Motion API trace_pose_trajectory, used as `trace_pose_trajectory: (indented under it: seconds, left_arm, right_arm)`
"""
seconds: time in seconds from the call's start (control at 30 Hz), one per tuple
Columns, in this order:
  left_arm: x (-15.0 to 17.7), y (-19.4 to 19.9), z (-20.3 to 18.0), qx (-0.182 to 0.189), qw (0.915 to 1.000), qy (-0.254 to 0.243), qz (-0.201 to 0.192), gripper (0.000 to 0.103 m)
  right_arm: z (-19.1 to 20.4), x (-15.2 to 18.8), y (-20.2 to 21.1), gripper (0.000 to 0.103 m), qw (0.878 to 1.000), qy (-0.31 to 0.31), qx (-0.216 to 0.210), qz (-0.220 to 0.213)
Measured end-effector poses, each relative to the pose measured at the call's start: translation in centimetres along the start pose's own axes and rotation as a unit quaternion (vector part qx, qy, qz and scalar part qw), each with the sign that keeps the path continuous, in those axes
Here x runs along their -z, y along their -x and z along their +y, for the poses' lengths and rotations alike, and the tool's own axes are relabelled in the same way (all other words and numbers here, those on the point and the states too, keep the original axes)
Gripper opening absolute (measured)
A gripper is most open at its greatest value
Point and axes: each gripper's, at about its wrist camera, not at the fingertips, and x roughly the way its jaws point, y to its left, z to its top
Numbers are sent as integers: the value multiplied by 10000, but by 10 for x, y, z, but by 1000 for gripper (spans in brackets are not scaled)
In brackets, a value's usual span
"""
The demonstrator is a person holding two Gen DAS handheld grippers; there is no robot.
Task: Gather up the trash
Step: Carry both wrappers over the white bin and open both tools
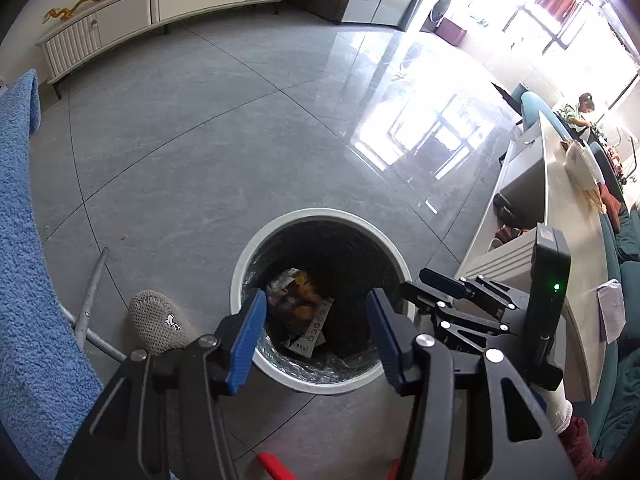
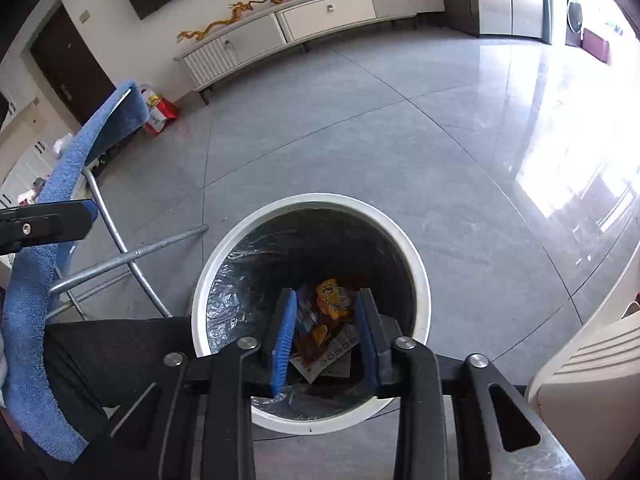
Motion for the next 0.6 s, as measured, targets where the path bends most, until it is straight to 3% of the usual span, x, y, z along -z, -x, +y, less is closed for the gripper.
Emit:
trace_pose_trajectory:
  seconds: [0.37, 0.6]
  left_arm:
    - [12, 49, 4, -488, 9972, 93, -555, 51]
    - [22, 84, 14, -1128, 9890, 264, -921, 55]
  right_arm:
    - [16, -17, 28, 40, 9987, 246, 62, -449]
    - [40, -26, 48, 43, 9959, 556, -48, -712]
